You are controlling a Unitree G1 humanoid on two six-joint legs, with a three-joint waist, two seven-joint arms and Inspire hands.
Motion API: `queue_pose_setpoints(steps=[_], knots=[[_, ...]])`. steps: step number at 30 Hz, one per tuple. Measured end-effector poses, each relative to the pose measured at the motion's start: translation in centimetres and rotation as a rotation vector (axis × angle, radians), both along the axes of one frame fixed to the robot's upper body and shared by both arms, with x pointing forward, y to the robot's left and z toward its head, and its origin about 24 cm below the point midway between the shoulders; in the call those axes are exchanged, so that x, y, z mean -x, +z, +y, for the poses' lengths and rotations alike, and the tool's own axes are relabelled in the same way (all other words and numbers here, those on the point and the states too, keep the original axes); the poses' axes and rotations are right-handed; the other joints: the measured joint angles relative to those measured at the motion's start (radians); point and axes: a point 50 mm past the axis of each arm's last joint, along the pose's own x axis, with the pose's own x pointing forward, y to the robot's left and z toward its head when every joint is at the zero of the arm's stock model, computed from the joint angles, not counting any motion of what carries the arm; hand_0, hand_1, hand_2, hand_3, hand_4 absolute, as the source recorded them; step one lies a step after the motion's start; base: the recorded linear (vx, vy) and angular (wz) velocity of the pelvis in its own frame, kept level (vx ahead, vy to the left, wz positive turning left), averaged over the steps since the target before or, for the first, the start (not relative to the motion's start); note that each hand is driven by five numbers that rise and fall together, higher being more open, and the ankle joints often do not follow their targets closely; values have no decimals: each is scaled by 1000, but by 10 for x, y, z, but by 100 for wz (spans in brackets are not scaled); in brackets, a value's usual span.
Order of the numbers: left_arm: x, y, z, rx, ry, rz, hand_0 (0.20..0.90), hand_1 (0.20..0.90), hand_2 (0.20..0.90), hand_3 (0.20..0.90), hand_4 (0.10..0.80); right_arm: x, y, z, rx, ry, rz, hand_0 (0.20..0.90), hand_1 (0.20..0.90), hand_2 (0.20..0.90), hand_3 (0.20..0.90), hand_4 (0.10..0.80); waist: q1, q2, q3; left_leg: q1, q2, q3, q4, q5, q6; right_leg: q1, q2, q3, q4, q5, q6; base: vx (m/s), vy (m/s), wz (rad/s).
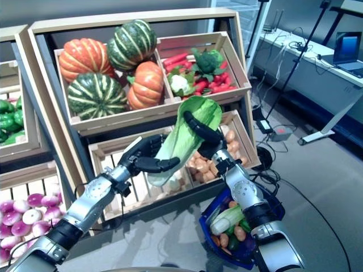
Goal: Put vegetables into the basket
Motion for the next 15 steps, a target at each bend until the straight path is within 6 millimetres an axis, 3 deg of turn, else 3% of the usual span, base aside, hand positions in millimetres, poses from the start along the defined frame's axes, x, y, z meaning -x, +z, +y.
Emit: queue_pose_setpoints(steps=[6,10,15], knots=[[12,-15,-10,-61,-114,45,900,900,900,900,800,0,-2,-5,70,-18,7,300,300,300,300,400,-12,-1,0,4,1,12,0,0,0,-3,1,10,0,2,-1,11,-7,-4],[23,-32,-5,-67,-139,136,900,900,900,900,800,3,-8,-15,123,-57,23,300,300,300,300,400,-15,-1,-1,4,3,24,-1,0,0,-11,3,24,0,6,-2,5,3,-11],[37,-54,12,45,-101,292,900,900,900,900,800,17,-32,-42,197,-139,109,300,300,300,300,400,-18,-5,-4,1,3,41,-1,-2,1,-20,3,34,0,9,-2,1,1,-6]])
